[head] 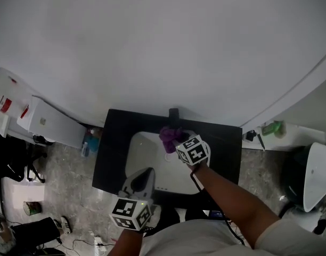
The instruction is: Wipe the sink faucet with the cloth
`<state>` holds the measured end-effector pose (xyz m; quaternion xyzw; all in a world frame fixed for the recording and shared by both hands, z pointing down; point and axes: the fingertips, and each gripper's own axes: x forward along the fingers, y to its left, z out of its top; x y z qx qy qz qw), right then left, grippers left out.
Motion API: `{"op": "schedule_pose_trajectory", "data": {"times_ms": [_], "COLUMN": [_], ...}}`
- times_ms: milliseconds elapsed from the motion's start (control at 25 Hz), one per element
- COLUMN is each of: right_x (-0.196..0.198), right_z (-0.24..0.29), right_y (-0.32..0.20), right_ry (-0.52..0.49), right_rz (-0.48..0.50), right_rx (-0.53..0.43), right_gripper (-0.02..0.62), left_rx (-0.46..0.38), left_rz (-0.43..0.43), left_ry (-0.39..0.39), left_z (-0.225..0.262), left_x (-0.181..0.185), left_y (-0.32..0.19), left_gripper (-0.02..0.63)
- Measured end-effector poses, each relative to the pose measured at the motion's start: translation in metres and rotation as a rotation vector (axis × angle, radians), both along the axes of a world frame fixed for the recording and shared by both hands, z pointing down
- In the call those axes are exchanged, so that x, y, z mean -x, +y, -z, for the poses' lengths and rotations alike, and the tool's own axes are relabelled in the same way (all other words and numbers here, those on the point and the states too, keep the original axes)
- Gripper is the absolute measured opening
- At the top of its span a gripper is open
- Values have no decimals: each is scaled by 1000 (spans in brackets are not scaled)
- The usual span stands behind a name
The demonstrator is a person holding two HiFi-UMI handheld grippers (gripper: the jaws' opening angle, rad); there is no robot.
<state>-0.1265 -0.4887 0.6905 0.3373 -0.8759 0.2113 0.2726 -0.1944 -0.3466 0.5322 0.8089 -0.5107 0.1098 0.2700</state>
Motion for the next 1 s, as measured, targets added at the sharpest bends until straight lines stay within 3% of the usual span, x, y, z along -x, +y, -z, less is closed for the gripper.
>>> {"op": "schedule_pose_trajectory", "data": {"times_ms": [160,320,400,560,720,920,1000], "right_x": [11,11,12,7,16,19,15], "right_z": [-7,-19,-17,5,-6,-18,-1], "right_y": [3,69,86,29,5,75,88], "right_ry": [-8,12,11,-8,38,37,10], "right_rz": [17,108,138,62,95,178,196], "right_rx": [2,94,90,5,18,99,75], "right_gripper": [81,78,78,80,84,80,80], "left_rx": [0,-4,-4,-5,-7,-24,-27], "left_rz": [-7,-4,1,-3,2,1,1], "left_ry": [-1,4,7,0,-4,-16,-13], "left_z": [1,0,0,1,4,7,8], "left_x": [-6,-6,-4,-3,-6,-6,-5], "left_y": [3,6,7,8,12,14,13], "left_gripper": [6,6,6,6,6,6,8]}}
